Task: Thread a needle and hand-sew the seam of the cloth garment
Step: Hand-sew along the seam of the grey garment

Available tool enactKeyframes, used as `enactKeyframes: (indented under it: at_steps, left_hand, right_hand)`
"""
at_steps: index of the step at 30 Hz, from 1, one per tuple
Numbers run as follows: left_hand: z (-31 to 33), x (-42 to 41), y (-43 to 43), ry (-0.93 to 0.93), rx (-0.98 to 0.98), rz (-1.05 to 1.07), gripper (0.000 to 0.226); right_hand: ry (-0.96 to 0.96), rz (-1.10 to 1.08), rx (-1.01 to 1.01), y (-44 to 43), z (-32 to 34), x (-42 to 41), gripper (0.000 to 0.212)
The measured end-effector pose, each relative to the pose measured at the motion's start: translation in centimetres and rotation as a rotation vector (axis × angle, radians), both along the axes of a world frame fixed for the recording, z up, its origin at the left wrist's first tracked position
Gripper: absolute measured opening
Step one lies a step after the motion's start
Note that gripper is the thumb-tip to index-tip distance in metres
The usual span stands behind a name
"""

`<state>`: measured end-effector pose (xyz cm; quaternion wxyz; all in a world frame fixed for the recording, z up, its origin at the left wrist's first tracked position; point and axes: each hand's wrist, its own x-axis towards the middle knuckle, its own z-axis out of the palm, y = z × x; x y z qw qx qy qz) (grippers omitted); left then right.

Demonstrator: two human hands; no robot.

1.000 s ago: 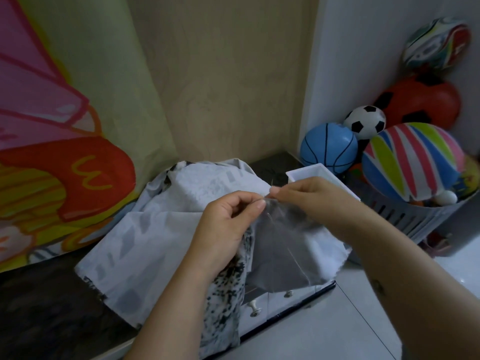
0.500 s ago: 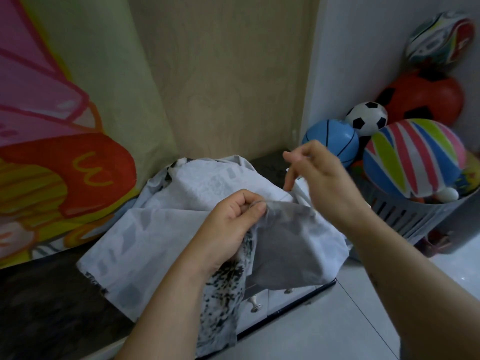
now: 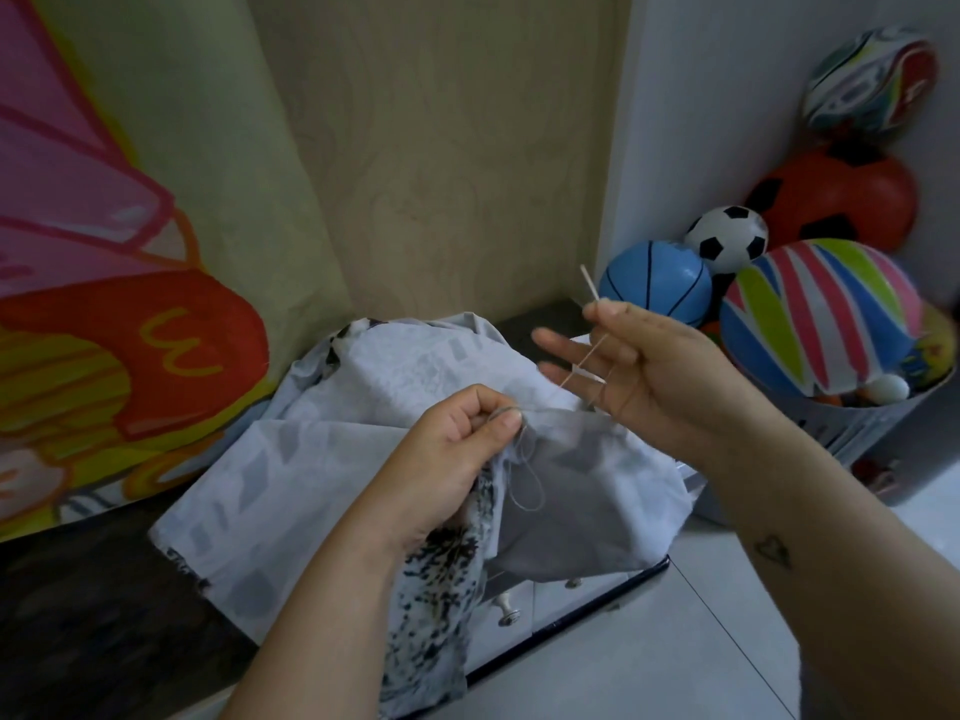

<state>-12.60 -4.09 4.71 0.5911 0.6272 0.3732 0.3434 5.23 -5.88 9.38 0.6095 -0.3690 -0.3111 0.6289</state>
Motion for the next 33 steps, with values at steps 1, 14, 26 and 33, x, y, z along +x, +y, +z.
enactKeyframes:
  at_steps: [1,14,26,33]
  left_hand:
    - [0.0,0.0,0.0,0.006,-0.006,0.004,0.013]
    - [-0.2,0.1,0.3,0.046,-0.022,0.029,0.016]
    - [-0.4,-0.4,0.5,0.065,-0.02,0.026,0.015]
    - [-0.6,-0.2,0.4,0.036,-0.045,0.033,0.014]
  right_hand:
    - [0.177,-0.022,-0.016,0.0,0.1,-0.1,0.02]
    - [-1.402,-0.011,0.135,0.1,-1.4,0.7,0.015]
    - [-0.398,-0.336,-0.11,1.1,-1.3,2.3,0.019]
    - [-0.125,-0.366,-0.161,1.6,-2.1,2.4,0.02]
